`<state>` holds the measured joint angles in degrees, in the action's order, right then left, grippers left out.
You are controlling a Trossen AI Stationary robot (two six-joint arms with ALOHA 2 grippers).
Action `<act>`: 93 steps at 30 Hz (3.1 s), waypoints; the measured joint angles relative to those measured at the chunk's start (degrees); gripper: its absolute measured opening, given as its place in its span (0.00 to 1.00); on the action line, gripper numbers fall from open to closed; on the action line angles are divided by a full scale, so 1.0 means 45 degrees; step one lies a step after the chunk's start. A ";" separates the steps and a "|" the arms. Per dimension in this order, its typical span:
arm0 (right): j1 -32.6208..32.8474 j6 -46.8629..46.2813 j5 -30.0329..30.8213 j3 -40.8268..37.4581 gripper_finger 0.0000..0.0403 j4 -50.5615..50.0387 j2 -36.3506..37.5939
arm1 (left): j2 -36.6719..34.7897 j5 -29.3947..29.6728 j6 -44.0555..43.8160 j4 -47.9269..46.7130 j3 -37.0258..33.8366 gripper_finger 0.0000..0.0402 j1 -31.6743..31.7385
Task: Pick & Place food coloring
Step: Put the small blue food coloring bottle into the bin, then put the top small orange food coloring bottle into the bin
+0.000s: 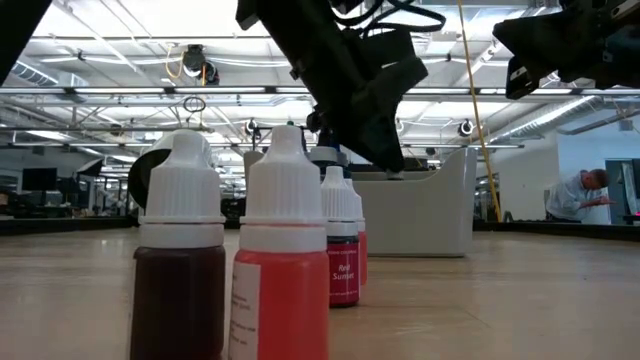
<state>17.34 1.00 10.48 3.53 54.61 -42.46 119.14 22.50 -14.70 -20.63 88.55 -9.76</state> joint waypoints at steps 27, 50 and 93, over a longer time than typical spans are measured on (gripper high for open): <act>0.0000 0.0072 -0.0005 0.0003 0.00 -0.0006 0.0005 | 0.0425 -0.0509 0.1074 0.0211 0.0015 0.18 0.0000; 0.0000 0.0072 -0.0005 0.0000 0.00 -0.0014 0.0005 | 0.0411 -0.0671 0.1899 0.0153 0.0005 0.18 0.0000; 0.0000 0.0276 -0.0015 0.0004 0.00 -0.0068 0.0005 | -0.9410 0.4436 0.1827 -0.3292 -0.2384 0.03 -0.5815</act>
<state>17.34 2.24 10.41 3.55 54.30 -42.44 76.80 42.47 -6.48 -35.45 77.83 -35.93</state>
